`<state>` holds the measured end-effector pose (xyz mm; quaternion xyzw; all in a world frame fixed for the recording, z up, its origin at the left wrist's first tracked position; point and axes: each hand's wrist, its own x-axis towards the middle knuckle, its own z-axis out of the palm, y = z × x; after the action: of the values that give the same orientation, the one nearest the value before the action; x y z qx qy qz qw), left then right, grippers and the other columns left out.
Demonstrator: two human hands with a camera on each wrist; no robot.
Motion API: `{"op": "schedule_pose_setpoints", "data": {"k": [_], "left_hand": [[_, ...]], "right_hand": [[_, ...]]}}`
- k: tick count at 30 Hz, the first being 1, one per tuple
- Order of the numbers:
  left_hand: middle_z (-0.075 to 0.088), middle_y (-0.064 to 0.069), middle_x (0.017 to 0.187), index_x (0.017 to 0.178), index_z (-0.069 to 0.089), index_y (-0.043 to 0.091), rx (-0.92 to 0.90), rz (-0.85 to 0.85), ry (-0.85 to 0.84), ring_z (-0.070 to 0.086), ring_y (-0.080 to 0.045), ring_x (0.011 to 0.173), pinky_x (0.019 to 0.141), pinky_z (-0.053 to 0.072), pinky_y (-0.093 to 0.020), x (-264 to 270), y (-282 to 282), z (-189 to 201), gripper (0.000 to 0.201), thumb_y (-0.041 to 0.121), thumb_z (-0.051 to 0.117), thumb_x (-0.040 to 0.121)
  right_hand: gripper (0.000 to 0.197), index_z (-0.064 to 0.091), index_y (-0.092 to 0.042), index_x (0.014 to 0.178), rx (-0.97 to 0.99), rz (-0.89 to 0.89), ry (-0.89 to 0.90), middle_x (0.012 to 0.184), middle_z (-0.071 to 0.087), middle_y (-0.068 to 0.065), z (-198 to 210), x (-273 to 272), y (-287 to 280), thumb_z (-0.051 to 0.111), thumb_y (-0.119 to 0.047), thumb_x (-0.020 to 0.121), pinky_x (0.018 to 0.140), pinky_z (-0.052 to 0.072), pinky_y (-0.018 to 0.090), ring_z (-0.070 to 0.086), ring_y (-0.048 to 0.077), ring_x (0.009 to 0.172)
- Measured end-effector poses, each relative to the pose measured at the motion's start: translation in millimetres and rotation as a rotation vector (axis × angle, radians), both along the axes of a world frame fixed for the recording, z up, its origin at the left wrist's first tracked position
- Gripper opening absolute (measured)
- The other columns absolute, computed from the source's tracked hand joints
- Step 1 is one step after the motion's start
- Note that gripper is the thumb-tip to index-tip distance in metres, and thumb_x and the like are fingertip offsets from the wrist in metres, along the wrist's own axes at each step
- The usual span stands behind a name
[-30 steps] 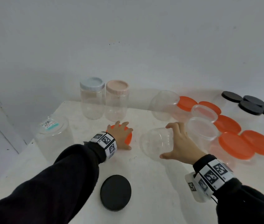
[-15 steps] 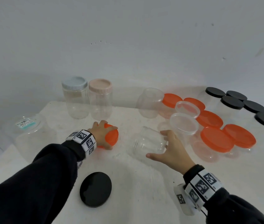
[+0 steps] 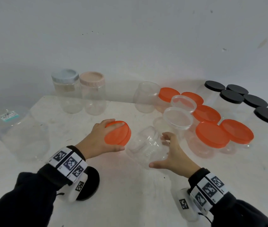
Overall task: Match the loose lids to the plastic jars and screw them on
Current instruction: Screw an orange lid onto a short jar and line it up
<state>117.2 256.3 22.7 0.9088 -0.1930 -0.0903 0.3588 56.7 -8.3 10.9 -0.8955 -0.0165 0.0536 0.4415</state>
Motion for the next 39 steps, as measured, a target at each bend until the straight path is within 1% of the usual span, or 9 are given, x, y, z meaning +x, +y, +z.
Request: {"op": "schedule_pose_setpoints", "data": {"k": [6,10,13,16,20,26,32,35,39], "left_hand": [[0.022,0.022,0.144,0.123,0.028,0.061,-0.107,-0.037,-0.036,0.022,-0.005,0.126,0.100,0.025,-0.027,-14,-26,0,0.082,0.073,0.061,0.049],[0.022,0.024,0.144,0.131,0.032,0.052,-0.127,-0.059,-0.043,0.021,-0.002,0.127,0.101,0.025,-0.027,-21,-43,-1,0.090,0.072,0.063,0.049],[0.022,0.025,0.144,0.136,0.033,0.043,-0.126,-0.080,-0.043,0.021,0.001,0.127,0.102,0.026,-0.026,-26,-58,0,0.097,0.073,0.064,0.048],[0.022,0.025,0.144,0.135,0.034,0.042,-0.121,-0.108,-0.052,0.020,0.002,0.126,0.102,0.025,-0.025,-31,-73,0,0.098,0.073,0.064,0.047],[0.022,0.024,0.144,0.134,0.035,0.041,-0.098,-0.151,-0.067,0.018,0.004,0.125,0.102,0.024,-0.024,-38,-93,1,0.097,0.072,0.064,0.048],[0.022,0.025,0.142,0.135,0.036,0.041,-0.032,-0.212,-0.124,0.019,-0.003,0.125,0.100,0.026,-0.024,-49,-119,-3,0.093,0.070,0.062,0.050],[0.024,0.021,0.146,0.134,0.039,0.039,0.060,-0.243,-0.210,0.021,-0.006,0.123,0.102,0.030,-0.027,-58,-136,-3,0.094,0.074,0.058,0.049],[0.023,0.019,0.147,0.135,0.039,0.037,0.139,-0.278,-0.224,0.022,-0.009,0.122,0.102,0.032,-0.033,-61,-141,-3,0.096,0.075,0.054,0.048],[0.020,0.018,0.149,0.136,0.037,0.037,0.174,-0.316,-0.208,0.019,-0.010,0.124,0.103,0.032,-0.034,-63,-143,-2,0.096,0.075,0.053,0.050]], "right_hand": [[0.106,0.010,-0.020,0.139,0.027,0.033,0.079,0.135,0.025,-0.009,-2,-13,-25,0.085,-0.028,0.065,0.099,0.025,0.018,0.026,0.004,0.127],[0.105,0.013,-0.022,0.139,0.105,0.013,0.110,0.140,0.030,-0.008,-8,-17,-42,0.086,-0.028,0.063,0.101,0.028,0.020,0.029,0.006,0.131],[0.103,0.018,-0.022,0.137,0.146,0.009,0.139,0.137,0.035,-0.011,-10,-18,-50,0.087,-0.022,0.061,0.101,0.034,0.023,0.035,0.007,0.129],[0.101,0.024,-0.024,0.135,0.127,0.029,0.131,0.132,0.038,-0.014,-10,-16,-53,0.089,-0.021,0.058,0.101,0.038,0.025,0.039,0.007,0.126],[0.101,0.027,-0.025,0.135,0.098,0.072,0.134,0.131,0.040,-0.012,-8,-16,-55,0.090,-0.023,0.056,0.098,0.039,0.024,0.041,0.006,0.123],[0.096,0.028,-0.026,0.131,0.103,0.162,0.167,0.122,0.049,-0.014,0,-22,-60,0.089,-0.017,0.057,0.082,0.046,0.014,0.050,0.000,0.111],[0.100,0.028,-0.025,0.133,0.092,0.185,0.161,0.125,0.047,-0.008,3,-27,-63,0.091,-0.017,0.055,0.090,0.048,0.023,0.050,0.005,0.113],[0.091,0.030,-0.030,0.124,0.104,0.215,0.154,0.119,0.047,-0.010,7,-31,-64,0.089,-0.011,0.057,0.081,0.048,0.015,0.052,0.002,0.107],[0.081,0.033,-0.032,0.114,0.126,0.242,0.129,0.112,0.046,-0.015,12,-39,-65,0.087,-0.005,0.060,0.072,0.045,0.007,0.054,-0.002,0.099]]}}
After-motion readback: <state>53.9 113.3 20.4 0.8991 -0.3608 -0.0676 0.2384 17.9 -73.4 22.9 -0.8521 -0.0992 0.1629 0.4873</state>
